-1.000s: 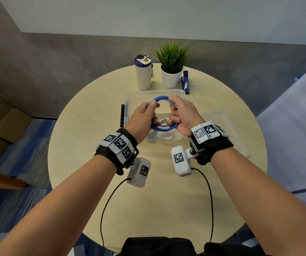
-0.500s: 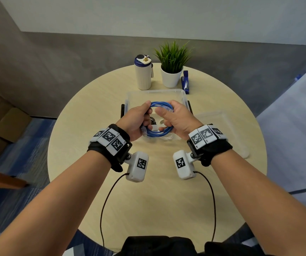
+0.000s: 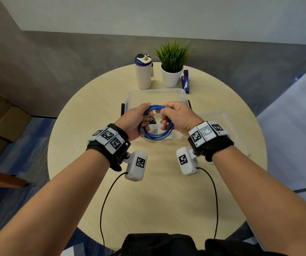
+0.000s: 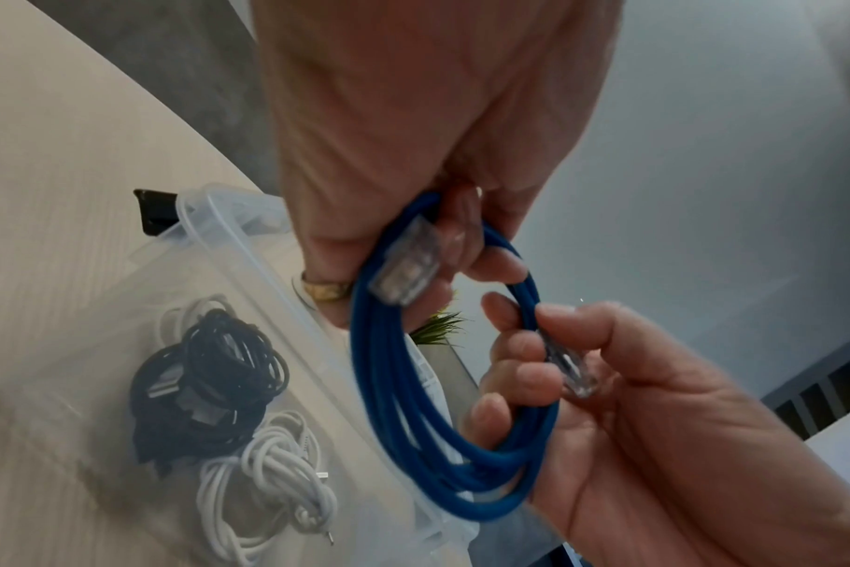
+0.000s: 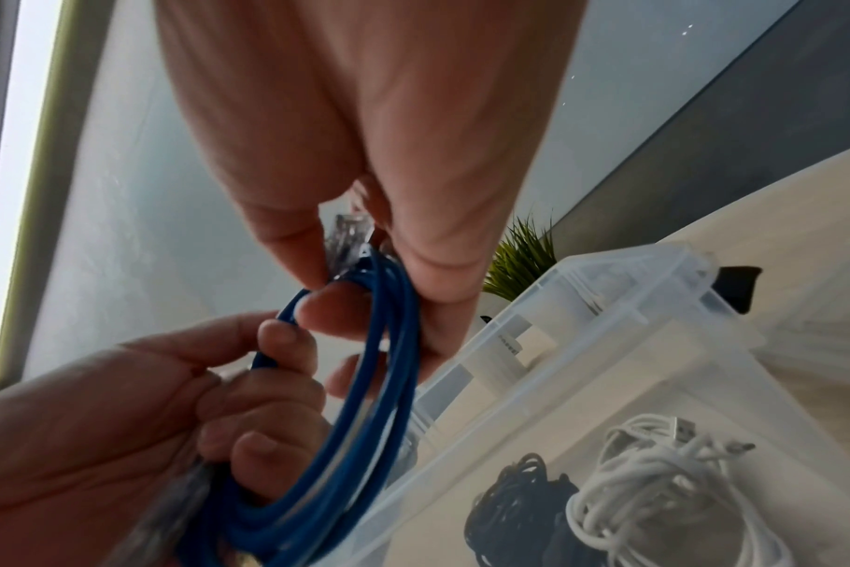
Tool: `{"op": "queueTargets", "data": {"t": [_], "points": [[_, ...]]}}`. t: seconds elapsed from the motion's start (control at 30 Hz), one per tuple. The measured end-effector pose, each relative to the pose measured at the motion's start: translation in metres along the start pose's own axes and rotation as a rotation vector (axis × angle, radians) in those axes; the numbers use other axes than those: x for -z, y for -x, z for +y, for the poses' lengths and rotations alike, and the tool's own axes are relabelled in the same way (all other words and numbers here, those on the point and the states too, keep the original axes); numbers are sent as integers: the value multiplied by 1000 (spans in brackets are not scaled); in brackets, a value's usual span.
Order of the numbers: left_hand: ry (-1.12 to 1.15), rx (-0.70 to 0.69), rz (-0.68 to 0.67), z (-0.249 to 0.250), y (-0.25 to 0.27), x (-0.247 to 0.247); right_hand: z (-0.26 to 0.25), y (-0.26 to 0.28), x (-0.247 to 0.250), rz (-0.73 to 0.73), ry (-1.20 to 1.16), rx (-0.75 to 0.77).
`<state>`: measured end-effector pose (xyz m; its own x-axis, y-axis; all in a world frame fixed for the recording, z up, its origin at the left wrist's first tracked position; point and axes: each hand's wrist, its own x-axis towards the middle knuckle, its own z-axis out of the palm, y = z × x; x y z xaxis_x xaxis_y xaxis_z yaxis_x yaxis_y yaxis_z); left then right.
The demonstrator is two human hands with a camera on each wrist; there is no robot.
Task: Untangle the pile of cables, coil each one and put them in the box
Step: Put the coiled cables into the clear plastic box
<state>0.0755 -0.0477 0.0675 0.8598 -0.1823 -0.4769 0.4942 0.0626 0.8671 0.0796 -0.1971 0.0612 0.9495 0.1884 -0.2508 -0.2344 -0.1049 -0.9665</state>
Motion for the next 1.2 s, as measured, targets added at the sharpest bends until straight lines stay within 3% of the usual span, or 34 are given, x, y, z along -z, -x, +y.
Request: {"op": "queueTargets", "data": {"t": [0.17,0.43,0.67,0.87,1.03,1.2], "points": [[-30,-54,-49,-5,-4,3,1,-1,-2,-67,38,2],[-171,-158,88,-15,-7,7,12,-15,10,159,104,15],[81,-92,-43,-13,-10,3,19,-12,6,87,51,38],[6,-64,-192,-8,-3,0,15,-11,13,74,47,124],[-4,-193,-189,-8,-9,6,3,-8,28,-55,382,88],[-90,-162,-287,-5,-9,12,-13,-8,41,-130,587,15]]}}
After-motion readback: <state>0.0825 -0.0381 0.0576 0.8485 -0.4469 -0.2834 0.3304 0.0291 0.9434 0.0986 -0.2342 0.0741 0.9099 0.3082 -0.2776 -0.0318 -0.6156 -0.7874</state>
